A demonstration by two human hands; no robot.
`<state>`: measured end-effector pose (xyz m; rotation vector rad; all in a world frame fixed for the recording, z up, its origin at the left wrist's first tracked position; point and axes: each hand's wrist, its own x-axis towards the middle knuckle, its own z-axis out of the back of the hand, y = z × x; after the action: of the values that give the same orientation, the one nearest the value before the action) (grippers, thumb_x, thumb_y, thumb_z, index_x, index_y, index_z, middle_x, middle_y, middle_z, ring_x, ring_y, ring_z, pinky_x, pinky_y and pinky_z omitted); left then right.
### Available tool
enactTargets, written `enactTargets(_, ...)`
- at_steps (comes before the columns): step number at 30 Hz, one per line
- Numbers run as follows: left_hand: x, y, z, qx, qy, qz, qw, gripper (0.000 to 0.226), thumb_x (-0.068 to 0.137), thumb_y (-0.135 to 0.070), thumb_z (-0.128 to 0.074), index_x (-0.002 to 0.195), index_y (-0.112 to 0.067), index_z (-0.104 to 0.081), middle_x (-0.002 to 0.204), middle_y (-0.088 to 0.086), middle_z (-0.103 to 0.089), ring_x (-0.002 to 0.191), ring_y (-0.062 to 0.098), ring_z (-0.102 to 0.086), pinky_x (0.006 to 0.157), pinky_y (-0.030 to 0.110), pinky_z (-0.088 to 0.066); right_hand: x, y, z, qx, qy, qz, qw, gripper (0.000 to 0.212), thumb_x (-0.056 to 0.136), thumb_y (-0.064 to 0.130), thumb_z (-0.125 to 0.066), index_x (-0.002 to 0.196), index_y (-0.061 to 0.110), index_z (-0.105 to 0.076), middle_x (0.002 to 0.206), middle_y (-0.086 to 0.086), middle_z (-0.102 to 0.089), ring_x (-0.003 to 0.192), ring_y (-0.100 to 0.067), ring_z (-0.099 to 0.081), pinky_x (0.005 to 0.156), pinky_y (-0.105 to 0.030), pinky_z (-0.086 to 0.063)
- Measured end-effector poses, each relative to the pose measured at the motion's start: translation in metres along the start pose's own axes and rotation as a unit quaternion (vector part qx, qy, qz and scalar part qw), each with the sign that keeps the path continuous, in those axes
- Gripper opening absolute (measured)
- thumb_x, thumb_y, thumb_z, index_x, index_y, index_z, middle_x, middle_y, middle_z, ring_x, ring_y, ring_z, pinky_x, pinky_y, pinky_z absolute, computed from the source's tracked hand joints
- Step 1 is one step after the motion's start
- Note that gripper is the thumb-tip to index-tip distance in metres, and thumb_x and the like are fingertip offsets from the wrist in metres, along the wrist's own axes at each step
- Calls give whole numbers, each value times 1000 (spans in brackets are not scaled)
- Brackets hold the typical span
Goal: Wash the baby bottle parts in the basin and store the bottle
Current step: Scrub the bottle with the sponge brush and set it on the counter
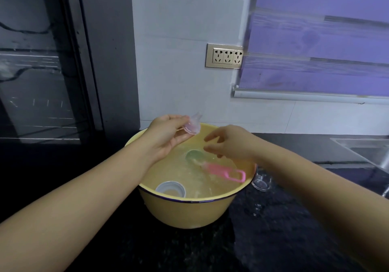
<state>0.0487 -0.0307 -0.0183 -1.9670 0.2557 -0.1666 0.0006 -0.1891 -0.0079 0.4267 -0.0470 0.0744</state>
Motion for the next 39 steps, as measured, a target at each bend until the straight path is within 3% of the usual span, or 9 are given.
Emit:
enactTargets(4, -2, 0, -3, 9, 34, -8, 999, 2, 92, 0, -54, 91, 0, -54, 92, 16, -63, 77, 20, -68, 70, 29, -60, 4, -2, 2, 91, -87, 58, 990, 61, 76, 45, -72, 131, 31, -49, 105, 4, -63, 93, -11, -61, 87, -26, -46)
enactTargets(6, -4, 0, -3, 17, 69, -8, 997, 2, 92, -1, -54, 93, -1, -55, 90, 14, -64, 71, 15, -70, 67, 26, -60, 5, -1, 0, 127, -108, 91, 982, 62, 73, 44, -76, 128, 32, -50, 107, 5, -63, 88, -8, -64, 83, -21, -48)
enactTargets(10, -7, 0, -4, 20, 105, -16, 994, 3, 90, -4, -55, 93, -3, -56, 85, 11, -66, 70, 14, -71, 63, 23, -58, 4, 0, 2, 133, -144, 127, 972, 49, 70, 42, -79, 114, 30, -62, 95, 9, -67, 70, 3, -59, 66, -7, -44)
enactTargets(16, -10, 3, -3, 171, 114, -3, 979, 17, 86, -23, -63, 91, -7, -58, 92, 8, -67, 87, 17, -67, 76, 30, -59, 2, -8, 7, 104, -165, 127, 973, 16, 79, 34, -73, 87, 20, -69, 69, 12, -62, 64, 4, -53, 61, -10, -38)
enactTargets(19, -10, 4, -2, 248, 83, -25, 965, 21, 82, -26, -68, 91, -9, -61, 99, 10, -64, 86, 16, -64, 73, 31, -60, 3, -11, 7, 82, -131, 127, 980, 17, 80, 28, -73, 70, 16, -65, 61, 9, -59, 57, 0, -50, 61, -17, -37)
enactTargets(23, -10, 7, -1, 315, 96, -36, 944, 17, 82, -23, -70, 91, -9, -65, 93, 7, -61, 81, 14, -63, 69, 29, -60, 3, -12, 8, 42, -126, 121, 984, 8, 79, 21, -75, 84, 14, -73, 64, 15, -58, 65, -4, -53, 60, -9, -35)
enactTargets(30, -6, 8, -1, 322, 75, -40, 943, 21, 88, -23, -64, 98, -4, -68, 86, 5, -61, 75, 12, -62, 64, 25, -59, -2, -37, 22, 173, -90, 51, 979, 25, 72, 40, -78, 89, 25, -66, 75, 4, -67, 63, -9, -59, 69, -26, -46)
enactTargets(34, -4, 8, 0, 322, 68, -37, 944, 15, 89, -18, -64, 95, -4, -69, 88, 6, -62, 73, 12, -62, 61, 22, -59, -11, -62, 34, 219, -117, 31, 968, 29, 75, 26, -77, 102, 20, -69, 95, -2, -70, 79, -8, -59, 72, -21, -46)
enactTargets(39, -2, 9, 2, 320, 53, -34, 945, 11, 90, -16, -63, 91, -7, -69, 88, 7, -63, 71, 12, -63, 60, 22, -58, -14, -100, 51, 151, -155, -23, 976, 35, 72, 17, -77, 103, 29, -64, 91, 4, -65, 74, -7, -56, 66, -20, -43)
